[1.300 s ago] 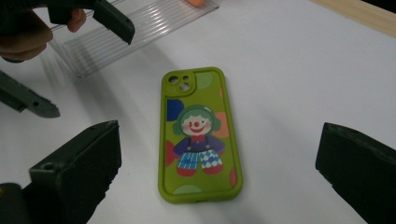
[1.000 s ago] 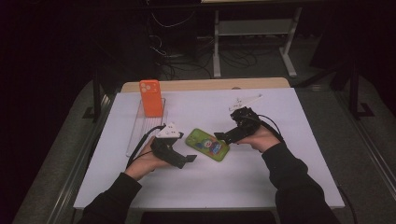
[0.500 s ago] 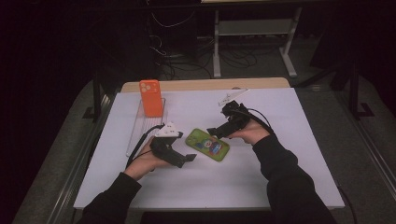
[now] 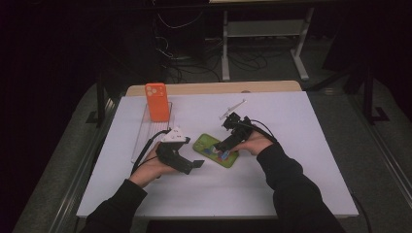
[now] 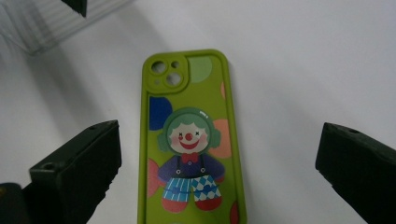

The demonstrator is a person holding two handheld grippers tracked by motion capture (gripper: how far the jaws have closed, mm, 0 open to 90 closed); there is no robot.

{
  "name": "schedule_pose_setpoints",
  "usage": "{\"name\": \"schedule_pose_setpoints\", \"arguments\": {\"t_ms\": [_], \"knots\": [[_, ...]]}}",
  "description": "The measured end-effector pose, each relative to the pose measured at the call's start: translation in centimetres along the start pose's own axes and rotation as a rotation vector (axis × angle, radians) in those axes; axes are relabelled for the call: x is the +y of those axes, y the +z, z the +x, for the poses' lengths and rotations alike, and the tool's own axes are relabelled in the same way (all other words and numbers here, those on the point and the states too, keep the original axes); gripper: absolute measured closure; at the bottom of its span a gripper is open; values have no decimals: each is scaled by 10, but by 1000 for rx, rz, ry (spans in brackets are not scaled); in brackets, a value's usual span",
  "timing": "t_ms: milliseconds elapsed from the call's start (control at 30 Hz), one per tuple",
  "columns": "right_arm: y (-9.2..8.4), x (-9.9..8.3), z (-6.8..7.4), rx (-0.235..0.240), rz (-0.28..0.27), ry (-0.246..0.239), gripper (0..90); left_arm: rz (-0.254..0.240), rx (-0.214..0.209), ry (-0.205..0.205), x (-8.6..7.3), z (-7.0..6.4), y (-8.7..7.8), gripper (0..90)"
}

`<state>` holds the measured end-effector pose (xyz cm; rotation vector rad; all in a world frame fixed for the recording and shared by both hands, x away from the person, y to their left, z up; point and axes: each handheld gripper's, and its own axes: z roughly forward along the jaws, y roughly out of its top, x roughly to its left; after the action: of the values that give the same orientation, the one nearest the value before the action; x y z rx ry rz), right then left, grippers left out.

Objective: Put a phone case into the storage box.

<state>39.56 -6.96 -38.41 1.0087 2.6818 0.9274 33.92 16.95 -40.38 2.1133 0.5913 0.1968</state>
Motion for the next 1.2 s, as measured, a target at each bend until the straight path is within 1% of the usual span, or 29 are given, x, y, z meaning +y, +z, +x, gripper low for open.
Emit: {"name": "schedule_pose_setpoints", "arguments": {"t_ms": [67, 167, 200, 267, 300, 433, 500, 600, 700, 767, 833, 867, 933, 1000, 1200], "knots": [[5, -1, 1, -7, 15, -10, 0, 0, -2, -12, 0, 0, 0, 0], [12, -4, 5, -7, 38, -12, 0, -4, -4, -10, 0, 1, -1, 0], [15, -5, 6, -4, 48, -12, 0, -6, -4, -21, 0, 1, -1, 0], [21, -7, 7, -4, 68, -26, 0, -2, -4, -20, 0, 1, -2, 0], [23, -8, 8, -10, 77, -26, 0, -5, -4, -19, 0, 1, -1, 0], [33, -11, 9, -33, 109, -59, 0, -12, -5, -16, 0, 1, 0, 0], [35, -12, 10, -22, 130, -58, 9, -11, -5, -13, 0, 1, 0, 0], [37, -14, 10, -24, 140, -60, 24, -11, -4, -17, 0, 0, 0, 0], [39, -16, 11, -6, 155, -59, 32, -10, -6, -18, 0, 0, 1, 0], [42, -17, 12, -11, 161, -67, 39, -6, -4, -15, 0, 0, 1, 0], [44, -18, 12, -2, 173, -75, 53, -4, -3, -9, 0, -1, 1, 0], [45, -18, 12, 1, 180, -80, 63, -3, 0, -10, 0, -1, 1, 0], [46, -19, 13, 10, 187, -86, 116, 1, 1, -10, 0, -1, 1, 0], [47, -20, 13, -1, 192, -86, 125, -2, -1, -11, 0, -1, 1, 0], [48, -21, 14, -5, 195, -84, 132, -1, 1, -15, 0, -2, 1, 0]]}}
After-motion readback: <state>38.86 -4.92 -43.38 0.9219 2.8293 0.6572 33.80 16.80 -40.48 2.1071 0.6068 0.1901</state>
